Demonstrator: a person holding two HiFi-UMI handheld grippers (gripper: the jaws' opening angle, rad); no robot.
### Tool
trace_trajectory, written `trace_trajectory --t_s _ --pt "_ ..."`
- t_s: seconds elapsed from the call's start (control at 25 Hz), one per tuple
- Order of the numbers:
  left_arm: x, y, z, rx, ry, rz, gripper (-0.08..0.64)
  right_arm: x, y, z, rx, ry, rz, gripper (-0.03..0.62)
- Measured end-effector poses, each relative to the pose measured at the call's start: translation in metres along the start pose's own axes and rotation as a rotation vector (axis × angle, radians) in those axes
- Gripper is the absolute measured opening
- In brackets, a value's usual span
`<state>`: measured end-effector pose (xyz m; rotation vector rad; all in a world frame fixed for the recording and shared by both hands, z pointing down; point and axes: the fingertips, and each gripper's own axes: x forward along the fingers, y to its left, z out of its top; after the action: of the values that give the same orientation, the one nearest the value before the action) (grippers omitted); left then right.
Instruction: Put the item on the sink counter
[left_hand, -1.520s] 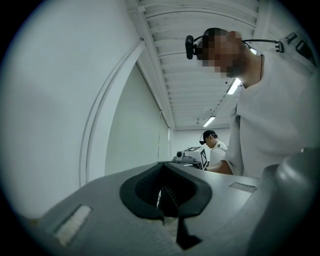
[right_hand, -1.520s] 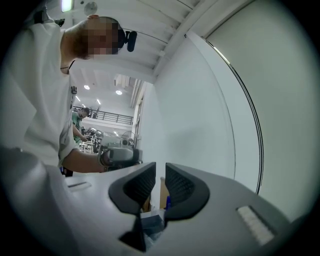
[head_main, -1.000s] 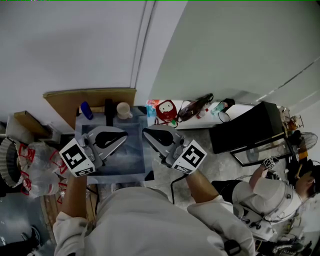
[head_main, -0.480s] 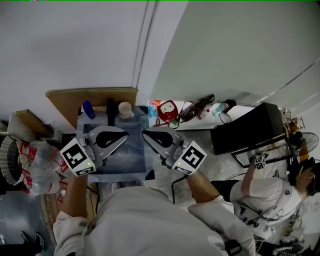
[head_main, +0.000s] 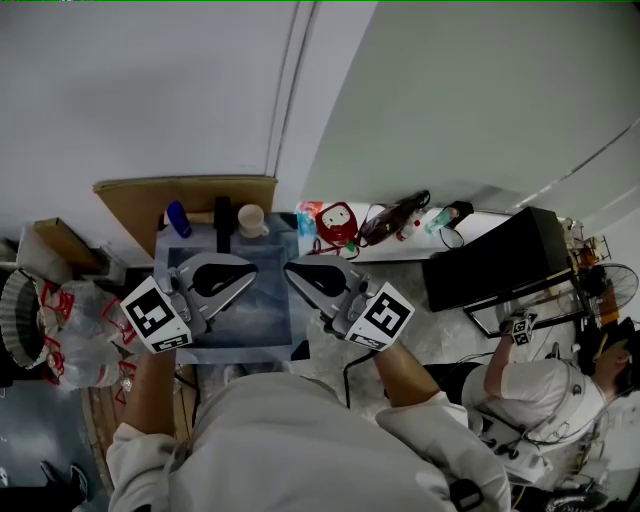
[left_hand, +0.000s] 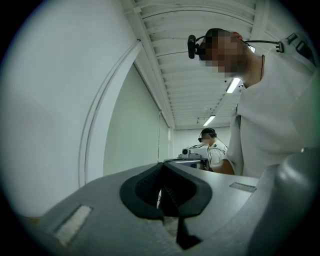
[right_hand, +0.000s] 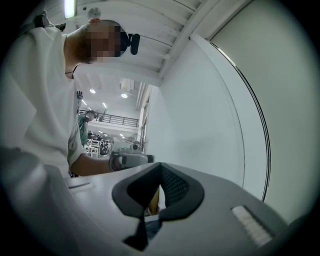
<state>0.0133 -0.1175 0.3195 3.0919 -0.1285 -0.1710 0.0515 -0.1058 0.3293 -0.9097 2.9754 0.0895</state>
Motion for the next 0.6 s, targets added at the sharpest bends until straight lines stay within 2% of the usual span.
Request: trace_trajectory --t_s 0.6 --pt "0.0026 -0.0029 -0.0005 0.005 0.0 0.001 0.006 -0.002 0.0021 0.001 -0.012 -0.005 0.012 0.003"
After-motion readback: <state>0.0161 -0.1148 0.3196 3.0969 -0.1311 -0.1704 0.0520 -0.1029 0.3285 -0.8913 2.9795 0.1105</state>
